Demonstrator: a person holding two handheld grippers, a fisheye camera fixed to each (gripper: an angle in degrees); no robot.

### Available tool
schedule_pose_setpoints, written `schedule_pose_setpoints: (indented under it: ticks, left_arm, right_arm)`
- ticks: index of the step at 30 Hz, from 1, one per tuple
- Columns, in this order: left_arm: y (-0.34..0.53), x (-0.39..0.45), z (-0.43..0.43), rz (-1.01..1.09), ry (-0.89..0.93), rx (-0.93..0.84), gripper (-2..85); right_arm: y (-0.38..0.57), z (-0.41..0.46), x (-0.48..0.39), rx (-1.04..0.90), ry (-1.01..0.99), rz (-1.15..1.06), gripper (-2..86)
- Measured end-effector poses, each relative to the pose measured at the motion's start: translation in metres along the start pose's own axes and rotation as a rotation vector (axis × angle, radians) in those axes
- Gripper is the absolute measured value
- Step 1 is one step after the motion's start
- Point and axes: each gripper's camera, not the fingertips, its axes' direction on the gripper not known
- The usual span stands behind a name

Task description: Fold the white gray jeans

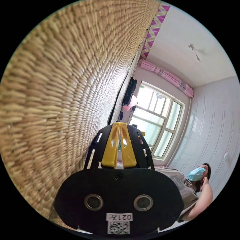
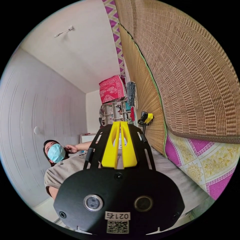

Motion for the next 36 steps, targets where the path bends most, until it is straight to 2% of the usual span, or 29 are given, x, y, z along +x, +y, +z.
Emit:
schedule_pose_setpoints:
  ticks: [11, 21, 28, 32, 34, 36]
  left_arm:
    - [-0.017, 0.008, -0.013, 0.002, -0.002, 0.0, -0.9]
    - [-0.027, 0.018, -0.022, 0.004, -0.004, 0.0, -0.9]
    - [-0.03, 0.026, -0.026, -0.03, -0.022, 0.032, -0.9]
    - [-0.026, 0.033, -0.03, 0.046, 0.141, 0.103, -1.0]
    - [-0.019, 0.047, -0.034, 0.087, 0.119, 0.14, -0.9]
    - [-0.006, 0.076, -0.041, 0.165, 0.016, 0.179, -0.9]
  right_arm:
    - [-0.007, -0.011, -0.035, -0.041, 0.008, -0.048, -0.6]
    - [0.015, -0.028, -0.093, 0.063, 0.095, -0.096, -0.7]
    - [0.035, -0.034, -0.129, 0.064, 0.0, -0.08, -0.7]
    - [0.039, -0.038, -0.154, 0.017, 0.008, -0.07, -0.7]
    - [0.037, -0.038, -0.167, -0.017, 0.012, -0.072, -0.7]
    - [0.03, -0.033, -0.188, -0.085, 0.057, -0.103, -0.7]
